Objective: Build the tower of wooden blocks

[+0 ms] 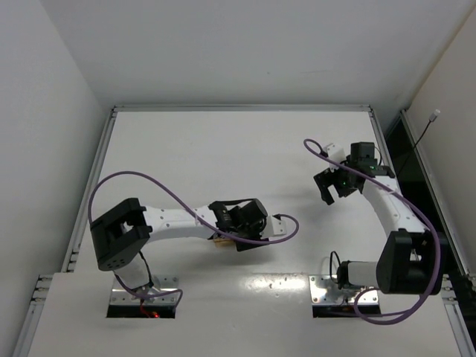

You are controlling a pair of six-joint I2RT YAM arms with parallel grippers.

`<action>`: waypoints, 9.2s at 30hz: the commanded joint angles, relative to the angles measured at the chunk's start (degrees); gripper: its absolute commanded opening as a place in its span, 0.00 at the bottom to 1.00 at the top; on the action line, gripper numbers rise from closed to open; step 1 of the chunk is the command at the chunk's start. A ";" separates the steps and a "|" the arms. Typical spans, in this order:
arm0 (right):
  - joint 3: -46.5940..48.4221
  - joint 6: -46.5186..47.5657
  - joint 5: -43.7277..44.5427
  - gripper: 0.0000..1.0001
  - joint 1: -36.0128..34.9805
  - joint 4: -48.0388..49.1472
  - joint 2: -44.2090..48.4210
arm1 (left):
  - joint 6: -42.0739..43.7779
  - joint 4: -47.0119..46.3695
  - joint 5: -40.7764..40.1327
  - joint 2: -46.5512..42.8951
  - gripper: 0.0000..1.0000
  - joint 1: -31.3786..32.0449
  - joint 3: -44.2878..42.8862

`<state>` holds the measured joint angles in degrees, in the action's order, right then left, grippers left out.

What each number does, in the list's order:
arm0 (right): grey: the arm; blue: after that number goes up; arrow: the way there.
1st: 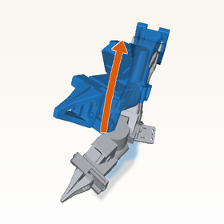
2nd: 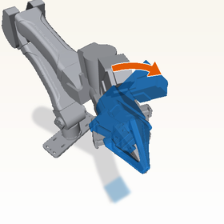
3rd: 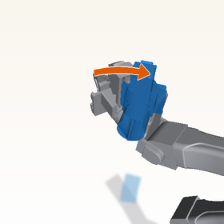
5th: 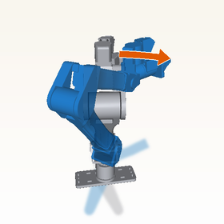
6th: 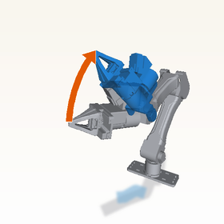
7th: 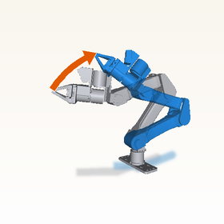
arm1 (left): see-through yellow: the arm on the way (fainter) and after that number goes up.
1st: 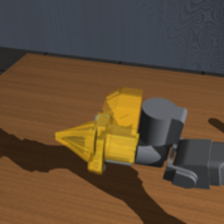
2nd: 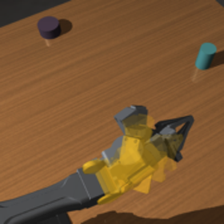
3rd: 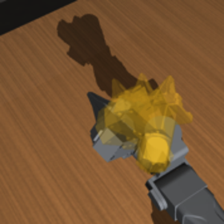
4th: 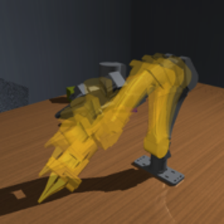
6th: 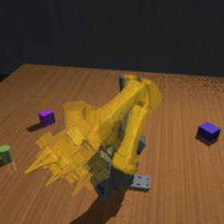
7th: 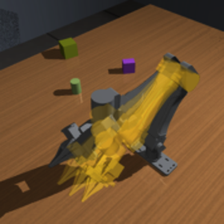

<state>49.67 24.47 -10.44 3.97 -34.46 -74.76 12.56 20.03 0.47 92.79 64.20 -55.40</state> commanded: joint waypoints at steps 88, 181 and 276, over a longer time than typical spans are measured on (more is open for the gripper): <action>4.12 -12.34 5.08 0.88 -2.47 1.40 -11.38 | -60.58 -4.36 54.31 25.44 0.00 -43.81 -25.11; 1.39 -13.39 6.92 0.82 -6.78 6.33 -1.44 | -2.27 15.05 -26.67 20.93 0.00 -33.44 -39.54; 4.29 -15.50 3.67 0.86 -7.39 10.64 -3.29 | -14.49 16.79 2.61 36.23 0.57 -72.47 -51.93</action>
<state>51.35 8.97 -5.23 -2.68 -25.36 -78.00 -1.28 36.99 0.73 128.90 -6.94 -108.53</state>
